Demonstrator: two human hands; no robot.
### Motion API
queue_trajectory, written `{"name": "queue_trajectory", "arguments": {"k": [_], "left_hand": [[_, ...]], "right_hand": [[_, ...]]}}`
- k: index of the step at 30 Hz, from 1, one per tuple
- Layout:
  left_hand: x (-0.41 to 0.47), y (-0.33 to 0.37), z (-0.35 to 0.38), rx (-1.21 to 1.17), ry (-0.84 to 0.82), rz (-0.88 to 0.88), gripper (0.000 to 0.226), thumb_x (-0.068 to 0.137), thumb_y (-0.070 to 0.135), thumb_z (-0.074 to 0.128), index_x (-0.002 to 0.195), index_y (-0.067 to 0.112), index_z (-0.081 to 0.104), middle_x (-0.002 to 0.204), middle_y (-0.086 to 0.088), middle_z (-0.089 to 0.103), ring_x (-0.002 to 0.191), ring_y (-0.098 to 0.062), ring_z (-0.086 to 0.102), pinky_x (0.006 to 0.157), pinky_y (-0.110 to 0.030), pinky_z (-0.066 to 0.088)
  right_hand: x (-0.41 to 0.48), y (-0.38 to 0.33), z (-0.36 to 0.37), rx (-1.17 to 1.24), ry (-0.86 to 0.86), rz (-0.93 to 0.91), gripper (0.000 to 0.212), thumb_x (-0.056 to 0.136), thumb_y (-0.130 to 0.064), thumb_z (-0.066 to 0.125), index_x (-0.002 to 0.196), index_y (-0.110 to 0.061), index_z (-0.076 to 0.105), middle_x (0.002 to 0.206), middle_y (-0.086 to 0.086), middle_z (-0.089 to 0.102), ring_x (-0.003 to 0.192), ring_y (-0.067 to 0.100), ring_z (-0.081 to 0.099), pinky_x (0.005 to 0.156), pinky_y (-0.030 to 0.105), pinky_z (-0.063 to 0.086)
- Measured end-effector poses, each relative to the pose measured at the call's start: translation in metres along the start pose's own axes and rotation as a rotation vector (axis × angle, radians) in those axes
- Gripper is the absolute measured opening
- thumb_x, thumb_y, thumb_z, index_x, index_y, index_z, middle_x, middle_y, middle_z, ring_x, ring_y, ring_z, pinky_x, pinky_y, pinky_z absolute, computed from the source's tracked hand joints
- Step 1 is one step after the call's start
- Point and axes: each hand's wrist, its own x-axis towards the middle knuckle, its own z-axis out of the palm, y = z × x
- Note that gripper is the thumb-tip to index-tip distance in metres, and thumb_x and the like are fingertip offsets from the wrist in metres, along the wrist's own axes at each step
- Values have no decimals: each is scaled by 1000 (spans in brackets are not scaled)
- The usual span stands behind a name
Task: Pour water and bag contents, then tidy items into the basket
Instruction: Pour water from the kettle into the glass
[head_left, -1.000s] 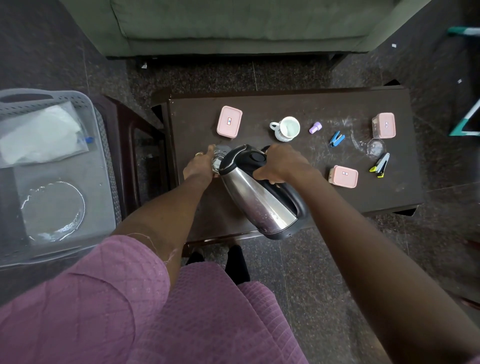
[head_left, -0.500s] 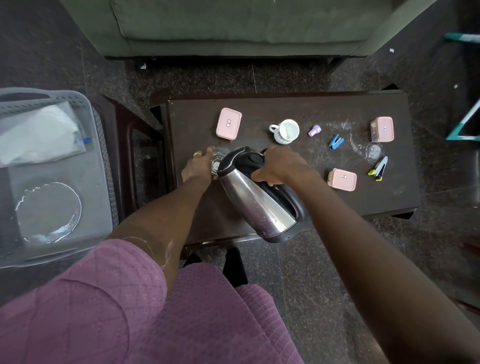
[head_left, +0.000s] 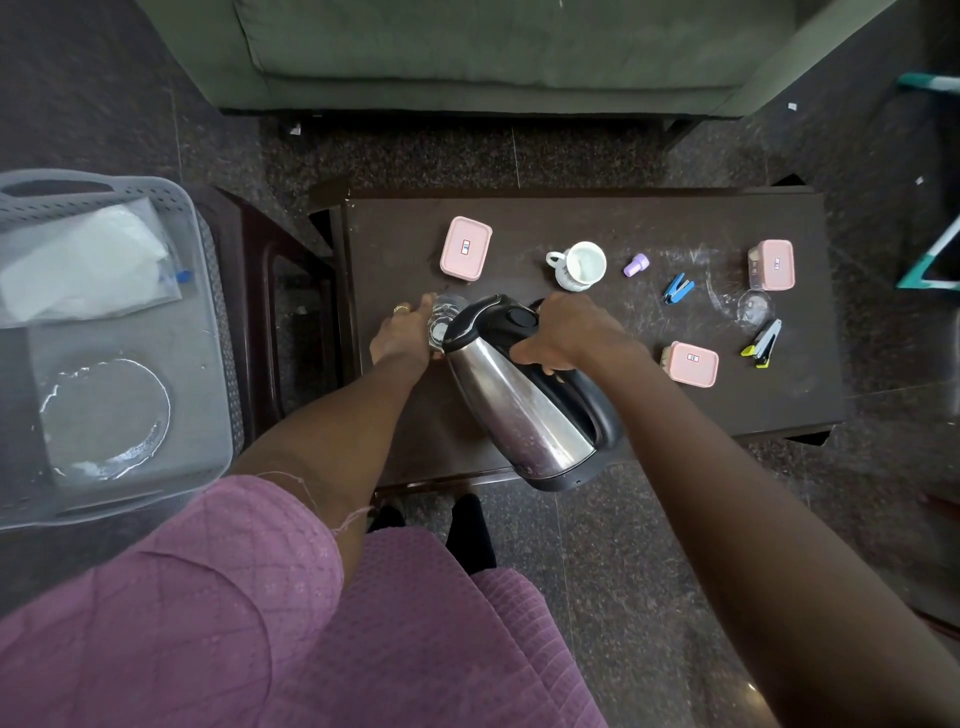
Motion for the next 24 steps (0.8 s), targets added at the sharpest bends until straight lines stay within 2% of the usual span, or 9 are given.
{"name": "queue_trajectory", "arguments": {"k": [8,16,24], "left_hand": [[0,-2,-1,-9,-12,2,61,89,19,58,139,34,26,127,-14,49,116,-37,53,91,-45,49],[0,-2,-4,-25,-17,2,63,88,18,60,138,34,27,124,-14,49,116,-37,53,92,-46,49],[-1,-2,-3,-30,-9,0,58,90,21,55,139,35,27,126,-14,49,116,-37,52,93,-46,48]], "right_hand": [[-2,-2,-2,13,-4,1,18,70,-24,61,62,-8,59,67,9,68,67,25,64,47,21,38],[-5,-4,-3,19,-21,3,17,71,-22,60,73,-5,64,75,11,71,73,25,66,49,20,40],[-4,-4,-4,6,-13,-5,20,72,-24,60,63,-7,61,68,7,70,62,21,61,45,20,36]]}}
